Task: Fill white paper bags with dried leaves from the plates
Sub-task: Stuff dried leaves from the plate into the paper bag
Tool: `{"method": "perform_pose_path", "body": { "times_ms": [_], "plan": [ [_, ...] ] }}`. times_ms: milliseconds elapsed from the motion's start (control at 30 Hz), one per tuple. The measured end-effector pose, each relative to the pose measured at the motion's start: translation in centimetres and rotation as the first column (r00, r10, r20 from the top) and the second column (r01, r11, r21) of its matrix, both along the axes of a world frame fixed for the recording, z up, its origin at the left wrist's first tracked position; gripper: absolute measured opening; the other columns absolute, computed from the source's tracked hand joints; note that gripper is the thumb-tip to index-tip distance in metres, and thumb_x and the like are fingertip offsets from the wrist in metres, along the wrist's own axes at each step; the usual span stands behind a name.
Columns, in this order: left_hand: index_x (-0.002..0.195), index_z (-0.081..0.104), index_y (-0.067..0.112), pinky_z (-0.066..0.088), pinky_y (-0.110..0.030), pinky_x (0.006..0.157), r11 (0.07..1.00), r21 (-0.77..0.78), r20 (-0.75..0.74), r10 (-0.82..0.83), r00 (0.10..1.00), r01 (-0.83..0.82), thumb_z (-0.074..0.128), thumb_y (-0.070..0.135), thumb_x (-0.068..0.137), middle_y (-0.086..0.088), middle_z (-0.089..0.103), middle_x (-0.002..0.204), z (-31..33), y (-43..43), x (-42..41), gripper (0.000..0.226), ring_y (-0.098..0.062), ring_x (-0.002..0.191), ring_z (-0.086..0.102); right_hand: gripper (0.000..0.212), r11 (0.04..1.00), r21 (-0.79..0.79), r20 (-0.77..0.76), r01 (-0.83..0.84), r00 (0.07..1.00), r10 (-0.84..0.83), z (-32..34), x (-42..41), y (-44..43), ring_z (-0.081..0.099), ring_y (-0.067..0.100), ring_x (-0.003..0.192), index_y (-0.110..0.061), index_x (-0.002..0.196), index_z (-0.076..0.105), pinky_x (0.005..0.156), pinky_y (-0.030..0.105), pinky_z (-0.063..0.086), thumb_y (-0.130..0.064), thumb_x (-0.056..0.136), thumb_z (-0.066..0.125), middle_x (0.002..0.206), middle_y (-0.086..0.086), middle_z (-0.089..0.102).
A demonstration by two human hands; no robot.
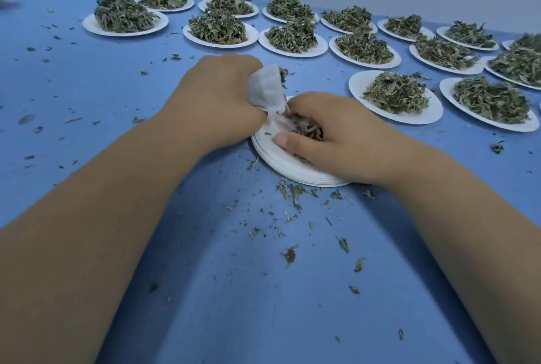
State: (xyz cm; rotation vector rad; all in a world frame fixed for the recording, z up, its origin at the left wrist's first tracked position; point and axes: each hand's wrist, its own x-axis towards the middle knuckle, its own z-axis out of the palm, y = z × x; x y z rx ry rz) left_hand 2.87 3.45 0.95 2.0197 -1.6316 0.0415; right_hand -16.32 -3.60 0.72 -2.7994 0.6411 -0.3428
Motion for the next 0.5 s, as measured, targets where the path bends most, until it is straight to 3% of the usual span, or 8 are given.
{"method": "perform_pose_path", "body": {
  "times_ms": [67,200,300,400,500],
  "plan": [
    [0.076,0.05,0.02,0.046,-0.04,0.064,0.999,0.037,-0.015,-0.024,1.0,0.025,0.064,0.019,0.077,0.0,0.056,0.074,-0.1,0.0,0.1,0.014,-0.025,0.073,0.054,0.024,0.999,0.019,0.078,0.027,0.997,-0.028,0.0,0.1,0.1,0.061,0.017,0.086,-0.015,0.1,0.07,0.079,0.035,0.047,-0.038,0.096,0.067,0.093,-0.003,0.067],
    [0.07,0.043,0.024,0.035,-0.033,0.057,0.998,0.049,0.029,-0.041,0.999,0.04,0.062,0.02,0.076,0.004,0.052,0.071,-0.2,-0.1,0.1,0.02,-0.02,0.068,0.05,0.011,0.998,0.04,0.215,0.045,0.975,-0.053,0.5,-0.5,0.3,0.062,0.005,0.088,-0.022,0.1,0.077,0.083,0.028,0.05,-0.03,0.094,0.071,0.098,-0.011,0.071],
    [0.072,0.043,0.024,0.028,-0.03,0.053,0.999,0.042,0.065,-0.019,0.998,0.017,0.06,0.024,0.076,0.004,0.051,0.071,-0.1,-0.1,0.0,0.017,-0.015,0.066,0.048,0.037,0.993,-0.03,0.064,0.113,0.992,-0.111,1.1,-0.8,0.1,0.055,0.012,0.109,-0.027,0.121,0.065,0.088,0.029,0.041,-0.054,0.1,0.051,0.115,-0.007,0.064],
    [0.074,0.047,0.026,0.027,-0.029,0.052,0.999,0.043,0.078,-0.019,0.997,0.015,0.06,0.023,0.075,0.005,0.052,0.073,-0.1,-0.1,-0.3,0.013,-0.017,0.068,0.048,0.059,0.996,-0.019,-0.166,0.087,0.982,-0.089,0.4,-1.4,1.3,0.048,0.019,0.115,-0.027,0.126,0.053,0.097,0.036,0.04,-0.072,0.095,0.032,0.118,-0.003,0.053],
    [0.078,0.049,0.025,0.027,-0.029,0.052,0.999,0.044,0.099,-0.02,0.995,0.016,0.06,0.022,0.077,0.004,0.051,0.075,-0.1,0.0,-0.5,0.012,-0.024,0.072,0.049,0.069,0.995,-0.085,-0.124,0.058,0.99,-0.068,-0.9,-2.1,2.9,0.043,0.02,0.128,-0.024,0.141,0.049,0.11,0.038,0.037,-0.071,0.095,0.029,0.135,-0.003,0.05]
  ]
}}
